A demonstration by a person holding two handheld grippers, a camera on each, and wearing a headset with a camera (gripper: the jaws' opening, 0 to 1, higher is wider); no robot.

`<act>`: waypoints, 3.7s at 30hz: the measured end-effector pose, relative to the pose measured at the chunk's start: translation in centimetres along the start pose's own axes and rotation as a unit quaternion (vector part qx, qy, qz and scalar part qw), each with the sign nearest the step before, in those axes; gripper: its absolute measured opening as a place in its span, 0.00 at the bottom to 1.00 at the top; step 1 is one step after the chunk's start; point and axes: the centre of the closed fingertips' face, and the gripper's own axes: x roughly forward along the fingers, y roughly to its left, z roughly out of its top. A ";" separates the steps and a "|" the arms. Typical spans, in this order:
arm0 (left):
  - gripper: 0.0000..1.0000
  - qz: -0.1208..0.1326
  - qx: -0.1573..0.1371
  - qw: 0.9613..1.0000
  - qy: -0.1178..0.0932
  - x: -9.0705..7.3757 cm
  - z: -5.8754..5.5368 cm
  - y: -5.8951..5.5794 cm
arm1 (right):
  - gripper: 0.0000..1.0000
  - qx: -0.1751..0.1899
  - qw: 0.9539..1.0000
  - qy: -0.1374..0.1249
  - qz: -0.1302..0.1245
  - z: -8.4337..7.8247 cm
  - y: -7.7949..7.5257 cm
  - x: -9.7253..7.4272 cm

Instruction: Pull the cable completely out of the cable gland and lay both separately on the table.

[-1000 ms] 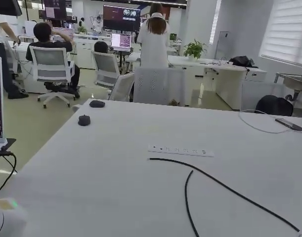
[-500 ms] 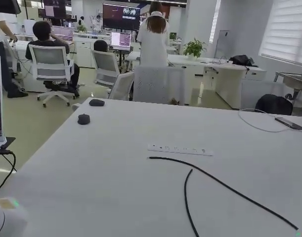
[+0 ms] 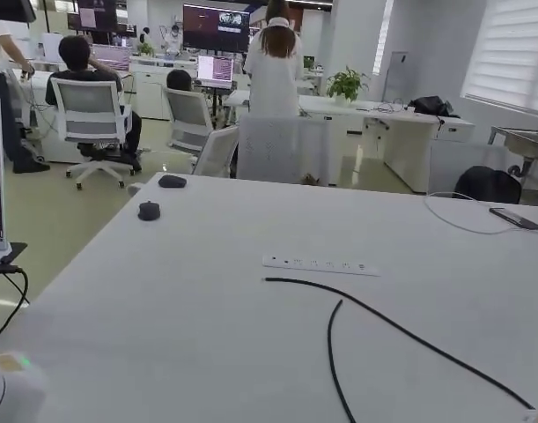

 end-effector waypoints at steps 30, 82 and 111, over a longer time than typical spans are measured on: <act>0.37 0.014 -0.016 0.999 0.031 0.1 -1.6 0.3 | 0.35 -0.005 1.000 0.018 -0.003 -0.5 0.1 0.3; 0.40 0.024 -0.047 0.997 0.050 -0.1 -3.0 0.6 | 0.48 0.021 0.999 0.025 -0.017 -1.2 -0.5 0.7; 0.39 0.026 -0.046 0.997 0.058 -0.1 -3.4 0.7 | 0.48 0.020 0.999 0.029 -0.015 -1.4 -0.4 0.9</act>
